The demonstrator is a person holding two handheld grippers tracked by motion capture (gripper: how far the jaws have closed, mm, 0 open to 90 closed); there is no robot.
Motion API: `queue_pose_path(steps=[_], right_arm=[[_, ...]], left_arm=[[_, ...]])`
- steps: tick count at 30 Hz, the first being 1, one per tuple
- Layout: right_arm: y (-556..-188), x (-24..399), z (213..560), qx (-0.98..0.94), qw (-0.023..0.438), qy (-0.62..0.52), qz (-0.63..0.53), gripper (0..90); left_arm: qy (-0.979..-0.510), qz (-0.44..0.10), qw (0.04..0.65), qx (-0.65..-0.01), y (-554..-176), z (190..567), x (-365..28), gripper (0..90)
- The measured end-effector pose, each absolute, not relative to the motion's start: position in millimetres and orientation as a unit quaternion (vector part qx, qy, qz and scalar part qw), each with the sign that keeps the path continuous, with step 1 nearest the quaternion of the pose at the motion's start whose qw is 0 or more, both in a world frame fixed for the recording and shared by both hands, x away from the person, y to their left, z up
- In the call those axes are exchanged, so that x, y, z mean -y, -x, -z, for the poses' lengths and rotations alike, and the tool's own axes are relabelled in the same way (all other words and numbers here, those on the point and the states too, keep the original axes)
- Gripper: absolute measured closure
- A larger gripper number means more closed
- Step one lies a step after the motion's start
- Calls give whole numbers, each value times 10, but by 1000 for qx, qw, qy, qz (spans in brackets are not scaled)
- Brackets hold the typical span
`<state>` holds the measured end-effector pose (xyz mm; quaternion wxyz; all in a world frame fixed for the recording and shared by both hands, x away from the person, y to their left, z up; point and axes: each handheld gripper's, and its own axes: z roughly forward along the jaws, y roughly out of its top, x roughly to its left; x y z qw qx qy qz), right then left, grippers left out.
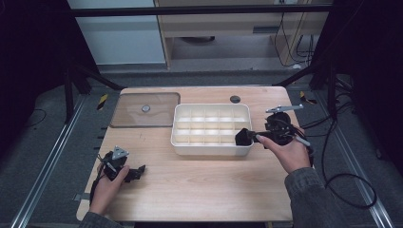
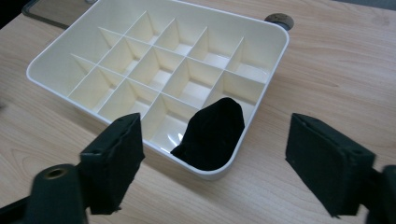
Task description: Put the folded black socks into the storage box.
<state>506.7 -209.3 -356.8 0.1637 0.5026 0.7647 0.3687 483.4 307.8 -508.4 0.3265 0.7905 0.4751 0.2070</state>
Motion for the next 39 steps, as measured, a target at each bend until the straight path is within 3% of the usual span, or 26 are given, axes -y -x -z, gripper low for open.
queue_pose_path(steps=[2, 6, 20, 39], right_arm=[[-5049, 2101, 3579, -762, 171, -505, -368, 99], [-5006, 2161, 3616, -759, 175, -507, -370, 65], [-4807, 2467, 4018, -755, 157, -526, -359, 132], [-4512, 2558, 4759, -762, 176, -525, -334, 134]], left_arm=[[-791, -207, 326, -475, -4834, 5084, -3078, 0], [-790, -207, 327, -475, -4834, 5084, -3078, 0], [-790, -207, 326, -475, -4832, 5084, -3075, 0], [-790, -207, 326, -475, -4829, 5085, -3071, 0]])
